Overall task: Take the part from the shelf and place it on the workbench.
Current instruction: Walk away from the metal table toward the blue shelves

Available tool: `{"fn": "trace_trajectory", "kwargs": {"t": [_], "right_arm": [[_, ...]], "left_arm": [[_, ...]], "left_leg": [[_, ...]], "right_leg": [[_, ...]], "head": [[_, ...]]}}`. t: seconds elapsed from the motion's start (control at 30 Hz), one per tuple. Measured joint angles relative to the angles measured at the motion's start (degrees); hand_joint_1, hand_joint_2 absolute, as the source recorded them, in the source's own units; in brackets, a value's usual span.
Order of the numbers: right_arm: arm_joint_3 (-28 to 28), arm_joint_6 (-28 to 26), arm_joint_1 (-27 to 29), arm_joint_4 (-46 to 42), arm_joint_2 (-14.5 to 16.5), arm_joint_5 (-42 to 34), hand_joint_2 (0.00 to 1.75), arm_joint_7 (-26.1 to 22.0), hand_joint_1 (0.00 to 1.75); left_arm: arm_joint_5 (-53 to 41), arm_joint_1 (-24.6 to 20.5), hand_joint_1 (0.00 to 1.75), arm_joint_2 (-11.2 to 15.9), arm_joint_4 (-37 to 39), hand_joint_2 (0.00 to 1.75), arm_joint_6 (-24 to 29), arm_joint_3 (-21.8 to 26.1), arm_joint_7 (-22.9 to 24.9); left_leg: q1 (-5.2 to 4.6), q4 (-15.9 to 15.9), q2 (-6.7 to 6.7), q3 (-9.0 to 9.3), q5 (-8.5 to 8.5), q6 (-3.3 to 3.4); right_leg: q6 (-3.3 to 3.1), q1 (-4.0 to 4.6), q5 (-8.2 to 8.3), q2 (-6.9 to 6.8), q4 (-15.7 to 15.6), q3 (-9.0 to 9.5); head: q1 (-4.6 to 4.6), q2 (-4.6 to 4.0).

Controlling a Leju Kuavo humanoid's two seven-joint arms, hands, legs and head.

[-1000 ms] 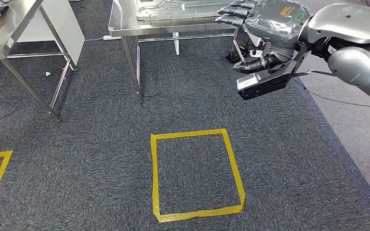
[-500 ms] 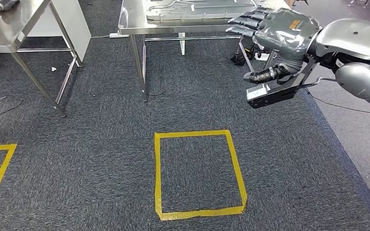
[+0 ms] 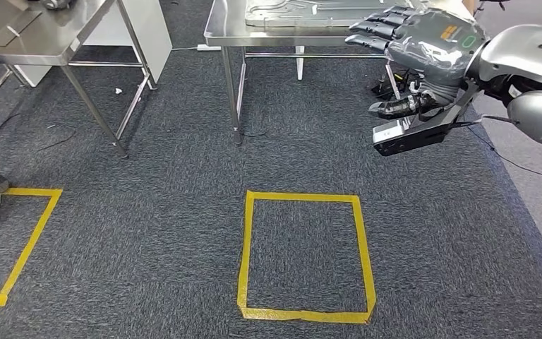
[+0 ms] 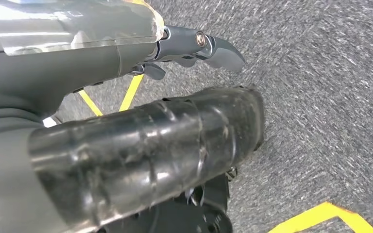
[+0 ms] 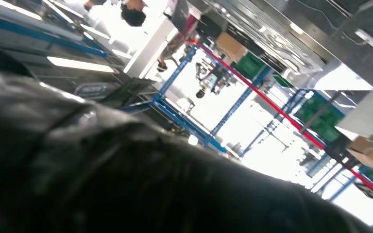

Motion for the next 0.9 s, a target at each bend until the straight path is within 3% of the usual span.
{"fn": "trace_trajectory", "kwargs": {"t": [0.03,0.07,0.13,0.2,0.23,0.3,0.37,0.43,0.5,0.53,0.57,0.63,0.7,0.8,0.87,0.9], "right_arm": [[0.0,0.1,0.0,0.0,0.0,0.0,0.0,0.0,0.0],[-0.1,0.3,0.0,-0.1,0.0,0.0,0.0,0.0,0.0],[-0.5,0.6,-0.1,-0.1,0.0,0.0,0.0,0.0,0.0],[-1.0,0.9,-0.4,-0.2,0.0,0.0,0.0,-0.1,0.0],[-1.3,1.0,-0.5,-0.2,0.0,0.0,0.0,-0.2,0.0],[-1.5,1.0,-0.7,-0.3,0.1,0.0,0.0,-0.2,0.0],[-1.6,1.1,-0.9,-0.4,0.2,0.0,0.0,-0.2,0.0],[-1.7,1.1,-1.1,-0.4,0.0,0.0,0.0,-0.2,0.0],[-1.6,1.1,-0.8,-0.4,-0.2,0.0,0.0,-0.2,0.0],[-1.5,1.1,-0.6,-0.4,-0.2,0.0,0.0,-0.2,0.0],[-1.5,1.1,-0.4,-0.4,-0.3,0.0,0.0,-0.2,0.0],[-1.5,1.0,-0.4,-0.4,-0.4,0.0,0.0,-0.2,0.0],[-1.5,0.9,-0.4,-0.4,-0.5,0.0,0.0,-0.2,0.0],[-1.5,0.9,-0.4,-0.4,-0.5,0.0,0.0,-0.2,0.0],[-1.5,0.9,-0.4,-0.4,-0.6,0.0,0.0,-0.2,0.0],[-1.5,0.9,-0.3,-0.5,-0.6,0.0,0.0,-0.2,0.0]], "left_arm": [[0.0,0.0,0.0,0.0,0.0,0.0,0.0,0.1,-0.1],[-0.1,0.1,0.0,0.0,0.0,0.0,-0.1,0.2,-0.2],[-0.2,0.0,0.0,0.0,0.0,0.0,-0.2,0.2,-0.5],[-0.3,-0.1,0.0,0.1,0.0,0.0,-0.2,0.3,-0.7],[-0.3,-0.2,0.0,0.1,0.0,0.0,-0.2,0.3,-0.8],[-0.4,-0.1,0.0,0.1,0.0,0.0,-0.2,0.4,-0.8],[-0.5,-0.1,0.0,0.0,0.0,0.0,-0.2,0.4,-0.8],[-0.6,-0.2,0.0,0.0,0.0,0.0,-0.1,0.4,-0.8],[-0.7,-0.2,0.0,0.0,0.0,0.0,0.0,0.4,-0.8],[-0.7,-0.1,0.0,0.0,0.0,0.0,0.0,0.4,-0.8],[-0.8,-0.1,0.0,0.0,0.0,0.0,0.0,0.4,-0.8],[-0.9,0.0,0.0,0.0,0.0,0.0,0.1,0.4,-0.8],[-0.9,0.0,0.0,-0.1,0.0,0.0,0.1,0.4,-0.9],[-0.9,0.0,0.0,-0.1,0.0,0.0,0.1,0.4,-0.9],[-0.9,0.0,0.0,-0.1,0.0,0.0,0.1,0.4,-0.9],[-0.9,0.0,0.0,-0.1,0.0,0.0,0.1,0.4,-0.9]], "left_leg": [[0.02,-0.1,0.15,0.16,0.58,0.01],[0.02,-2.6,0.47,1.59,2.13,0.12],[-0.23,-11.0,2.88,6.28,5.38,0.79],[-0.63,-16.1,4.9,8.87,6.61,1.51],[-0.79,-16.7,4.92,8.93,6.61,1.77],[-0.63,-17.3,3.45,8.98,7.31,2.27],[-0.26,-18.4,2.11,9.36,8.34,2.93],[-0.16,-18.8,0.81,9.27,9.0,3.33],[-0.27,-18.6,-0.75,8.87,9.27,3.39],[-0.32,-18.5,-1.62,8.67,9.36,3.37],[-0.35,-18.3,-2.47,8.49,9.42,3.32],[-0.35,-17.7,-4.01,8.11,9.47,3.11],[-0.35,-17.3,-4.86,7.85,9.48,2.88],[-0.37,-17.2,-5.01,7.77,9.48,2.78],[-0.41,-17.1,-5.53,7.48,9.56,2.45],[-0.4,-17.0,-5.75,7.13,9.61,2.04]], "right_leg": [[0.0,0.05,-0.01,-0.66,0.0,0.02],[0.0,0.11,-0.01,-1.31,0.0,0.07],[0.11,0.39,-0.04,-2.57,0.0,0.28],[0.6,0.65,-0.07,-3.68,0.0,0.5],[0.94,0.7,-0.04,-4.25,-0.1,0.64],[1.67,0.67,0.04,-5.05,-0.3,1.03],[2.14,0.49,-1.66,-2.74,1.5,0.49],[2.3,0.31,-5.54,0.8,7.8,-2.21],[2.38,0.33,-8.09,1.98,14.3,-5.16],[2.36,0.34,-7.84,2.13,15.1,-5.54],[2.26,0.34,-6.46,2.3,13.4,-4.69],[1.9,0.34,-2.88,3.88,5.6,-0.79],[1.62,0.37,-1.46,5.84,0.3,1.83],[1.57,0.42,-1.62,6.39,-0.3,2.08],[1.31,0.62,-1.35,5.87,-0.4,2.0],[0.85,0.6,-1.04,5.02,-0.6,2.0]], "head": [[-0.01,0.01],[0.0,0.01],[0.0,0.01],[0.05,0.0],[0.07,0.0],[0.07,0.01],[0.12,0.0],[0.17,-0.01],[0.17,0.0],[0.17,0.01],[0.16,0.01],[0.16,-0.01],[0.16,-0.02],[0.16,-0.02],[0.15,-0.01],[0.14,0.0]]}}
